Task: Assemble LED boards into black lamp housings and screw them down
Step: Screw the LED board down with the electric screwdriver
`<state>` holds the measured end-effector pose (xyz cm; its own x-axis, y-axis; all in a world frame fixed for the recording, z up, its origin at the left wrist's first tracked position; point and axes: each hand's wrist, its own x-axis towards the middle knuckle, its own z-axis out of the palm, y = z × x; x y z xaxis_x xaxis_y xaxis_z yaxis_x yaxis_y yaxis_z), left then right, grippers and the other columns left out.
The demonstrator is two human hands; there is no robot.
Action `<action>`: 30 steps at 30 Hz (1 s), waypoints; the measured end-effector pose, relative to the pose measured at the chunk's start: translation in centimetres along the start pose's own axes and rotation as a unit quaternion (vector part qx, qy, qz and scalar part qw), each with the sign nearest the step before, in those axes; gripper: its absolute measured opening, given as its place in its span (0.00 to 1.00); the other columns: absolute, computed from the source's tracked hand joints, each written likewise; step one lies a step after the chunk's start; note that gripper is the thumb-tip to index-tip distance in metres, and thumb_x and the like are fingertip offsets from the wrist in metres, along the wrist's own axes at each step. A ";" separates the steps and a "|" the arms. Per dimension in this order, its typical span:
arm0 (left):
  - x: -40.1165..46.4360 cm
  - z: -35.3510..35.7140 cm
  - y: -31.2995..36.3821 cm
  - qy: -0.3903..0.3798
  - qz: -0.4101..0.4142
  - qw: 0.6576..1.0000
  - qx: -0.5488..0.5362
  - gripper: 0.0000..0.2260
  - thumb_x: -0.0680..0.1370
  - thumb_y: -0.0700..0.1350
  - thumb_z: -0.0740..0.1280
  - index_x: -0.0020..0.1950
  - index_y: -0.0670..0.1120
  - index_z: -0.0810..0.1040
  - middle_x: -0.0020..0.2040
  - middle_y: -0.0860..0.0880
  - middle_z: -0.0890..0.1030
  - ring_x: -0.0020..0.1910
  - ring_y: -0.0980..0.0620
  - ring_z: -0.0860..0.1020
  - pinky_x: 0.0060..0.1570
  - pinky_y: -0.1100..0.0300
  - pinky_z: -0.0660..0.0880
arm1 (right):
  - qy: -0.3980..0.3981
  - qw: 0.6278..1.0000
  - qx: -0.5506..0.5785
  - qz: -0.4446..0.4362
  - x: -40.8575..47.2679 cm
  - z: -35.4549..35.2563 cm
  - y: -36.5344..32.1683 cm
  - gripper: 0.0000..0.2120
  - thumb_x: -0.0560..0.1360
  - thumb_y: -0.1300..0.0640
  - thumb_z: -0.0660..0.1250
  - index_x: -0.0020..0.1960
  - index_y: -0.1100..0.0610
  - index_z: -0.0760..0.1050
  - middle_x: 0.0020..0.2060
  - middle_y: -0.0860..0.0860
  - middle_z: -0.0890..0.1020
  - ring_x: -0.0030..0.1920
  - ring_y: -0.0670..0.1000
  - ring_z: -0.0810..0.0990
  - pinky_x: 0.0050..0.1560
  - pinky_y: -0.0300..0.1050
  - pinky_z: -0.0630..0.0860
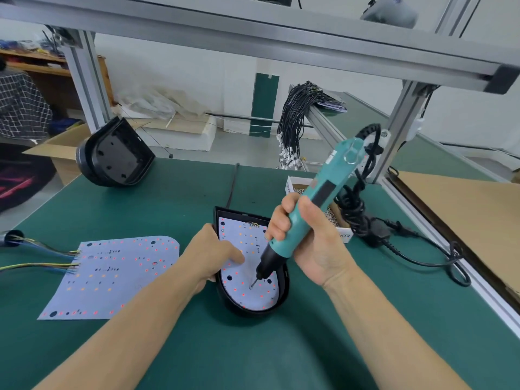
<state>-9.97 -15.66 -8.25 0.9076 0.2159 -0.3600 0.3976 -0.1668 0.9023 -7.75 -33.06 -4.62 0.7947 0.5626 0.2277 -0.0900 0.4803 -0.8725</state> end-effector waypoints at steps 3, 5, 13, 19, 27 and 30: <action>0.0 0.0 0.0 -0.009 0.000 1.000 -0.008 0.23 0.66 0.35 0.72 0.59 0.40 0.71 0.53 0.38 0.81 0.40 0.45 0.75 0.34 0.58 0.67 | 0.001 1.000 0.029 0.004 0.3 -0.3 0.3 0.20 0.59 0.54 0.76 0.41 0.55 0.66 0.31 0.49 0.71 0.29 0.49 0.70 0.41 0.45 0.68; 0.1 0.0 0.0 -0.012 -0.004 1.000 -0.013 0.22 0.67 0.34 0.72 0.59 0.40 0.71 0.55 0.38 0.81 0.42 0.44 0.76 0.36 0.57 0.67 | -0.031 0.999 0.028 0.006 0.5 -0.3 0.1 0.26 0.58 0.49 0.80 0.44 0.55 0.66 0.34 0.49 0.73 0.30 0.49 0.71 0.43 0.44 0.70; 0.0 0.0 0.1 -0.012 -0.005 1.000 -0.010 0.21 0.68 0.34 0.71 0.59 0.41 0.71 0.53 0.40 0.80 0.42 0.44 0.75 0.34 0.59 0.66 | -0.170 0.985 -0.036 0.019 0.7 0.0 -0.4 0.22 0.63 0.46 0.79 0.41 0.54 0.67 0.31 0.48 0.73 0.32 0.48 0.71 0.49 0.49 0.65; -0.3 -0.6 -0.2 -0.024 -0.008 0.999 -0.048 0.17 0.68 0.31 0.72 0.54 0.40 0.75 0.48 0.42 0.84 0.37 0.47 0.80 0.32 0.61 0.71 | 0.060 0.989 0.125 -0.053 1.3 -0.4 -3.4 0.29 0.52 0.36 0.80 0.38 0.53 0.71 0.29 0.47 0.70 0.29 0.46 0.69 0.36 0.40 0.73; -0.2 -5.3 2.8 0.040 0.144 0.968 -0.200 0.20 0.69 0.25 0.69 0.53 0.46 0.77 0.46 0.47 0.85 0.36 0.51 0.84 0.32 0.59 0.79 | 0.246 0.874 -0.369 0.197 0.0 -3.1 -2.7 0.24 0.69 0.47 0.76 0.56 0.57 0.70 0.35 0.52 0.77 0.27 0.47 0.75 0.26 0.41 0.74; -0.8 -5.7 4.1 0.007 0.172 0.959 -0.223 0.21 0.69 0.26 0.69 0.55 0.47 0.77 0.46 0.47 0.86 0.39 0.48 0.85 0.33 0.57 0.80 | 0.185 0.808 -0.512 0.224 -0.1 -2.9 -0.3 0.19 0.73 0.52 0.72 0.55 0.58 0.67 0.41 0.53 0.77 0.35 0.51 0.76 0.33 0.45 0.75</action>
<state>-9.83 -11.05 -2.87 0.9719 0.2344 -0.0218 -0.0257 0.1975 0.9800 -6.05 -35.15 -5.61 0.9623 0.1942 -0.1902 -0.0259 -0.6311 -0.7753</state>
